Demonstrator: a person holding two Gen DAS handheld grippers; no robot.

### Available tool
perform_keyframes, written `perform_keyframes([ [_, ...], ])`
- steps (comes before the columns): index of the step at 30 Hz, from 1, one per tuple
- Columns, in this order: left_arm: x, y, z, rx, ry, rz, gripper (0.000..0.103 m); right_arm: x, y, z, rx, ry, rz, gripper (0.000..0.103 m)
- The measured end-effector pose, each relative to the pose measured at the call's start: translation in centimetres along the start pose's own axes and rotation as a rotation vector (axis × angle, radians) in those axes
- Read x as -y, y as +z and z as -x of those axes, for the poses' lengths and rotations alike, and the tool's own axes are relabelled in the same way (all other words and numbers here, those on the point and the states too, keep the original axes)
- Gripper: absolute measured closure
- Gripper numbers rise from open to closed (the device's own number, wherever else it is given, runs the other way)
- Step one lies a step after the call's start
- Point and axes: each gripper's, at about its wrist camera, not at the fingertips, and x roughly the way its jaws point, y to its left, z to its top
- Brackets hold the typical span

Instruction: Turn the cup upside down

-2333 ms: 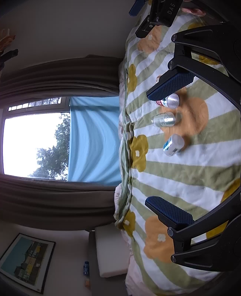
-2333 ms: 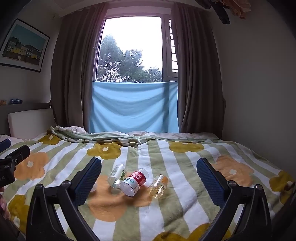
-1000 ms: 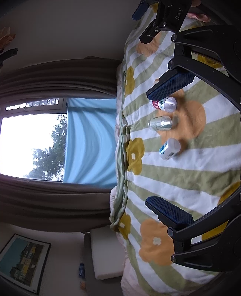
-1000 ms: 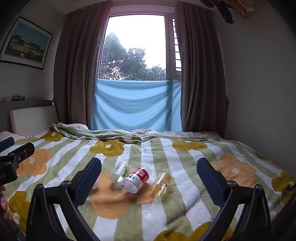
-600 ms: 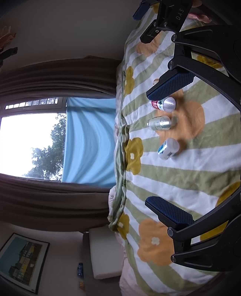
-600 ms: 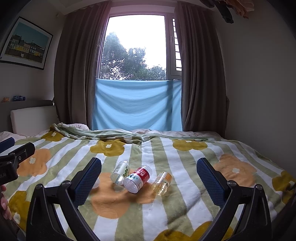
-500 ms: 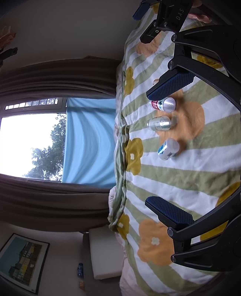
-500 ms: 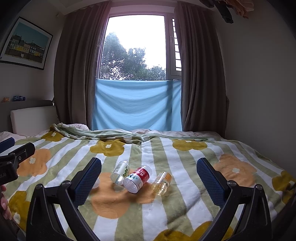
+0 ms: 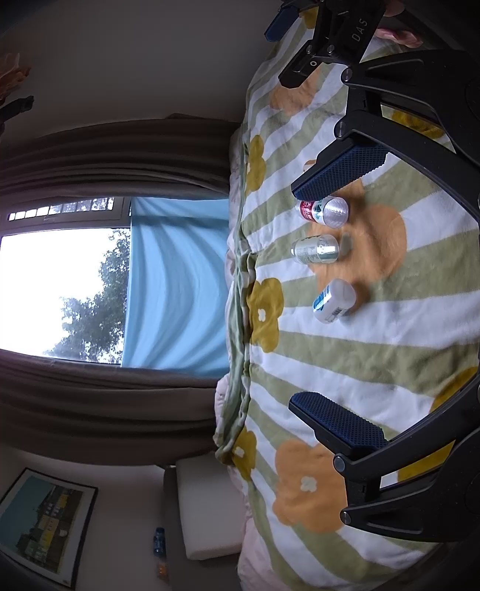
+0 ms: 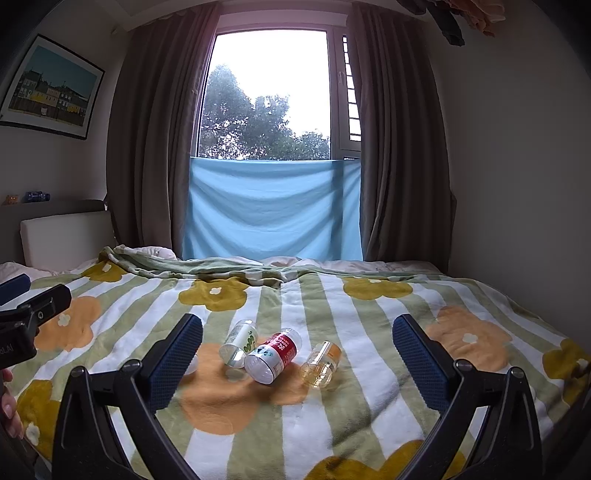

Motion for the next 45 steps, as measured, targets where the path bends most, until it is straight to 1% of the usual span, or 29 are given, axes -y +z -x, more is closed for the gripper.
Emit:
perform_keyframes([
  [13, 0.3, 0.0, -0.3, -0.008, -0.002, -0.002, 0.000, 0.2, -0.1, -0.1, -0.003, 0.001, -0.001, 0.000],
  [18, 0.5, -0.3, -1.3, -0.033, -0.002, 0.008, 0.000, 0.5, -0.2, -0.4, -0.012, 0.003, 0.000, 0.000],
  [25, 0.3, -0.5, -3.8, -0.086, -0.001, 0.014, 0.000, 0.9, -1.2, -2.4, -0.052, 0.001, 0.000, 0.000],
  [29, 0.4, -1.1, -7.2, -0.157, 0.008, 0.022, 0.000, 1.0, -2.5, -4.1, -0.093, 0.008, 0.013, 0.000],
  [35, 0.1, -3.0, -15.5, -0.300, 0.016, 0.050, 0.000, 0.6, -4.2, -6.4, -0.144, 0.080, -0.012, 0.000],
  [40, -0.3, -5.3, -22.7, -0.392, 0.067, 0.061, 0.000, 0.1, -5.7, -8.2, -0.188, 0.114, 0.000, 0.000],
  [41, -0.3, -5.7, -23.9, -0.403, 0.081, 0.059, 0.000, 0.1, -6.0, -8.5, -0.197, 0.123, -0.005, 0.000],
  [43, -0.4, -6.7, -26.6, -0.450, 0.098, 0.054, 0.000, -0.1, -6.6, -9.3, -0.215, 0.133, -0.007, 0.000],
  [45, -0.7, -7.6, -28.6, -0.484, 0.109, 0.072, 0.000, -0.2, -7.1, -10.0, -0.230, 0.141, -0.006, 0.000],
])
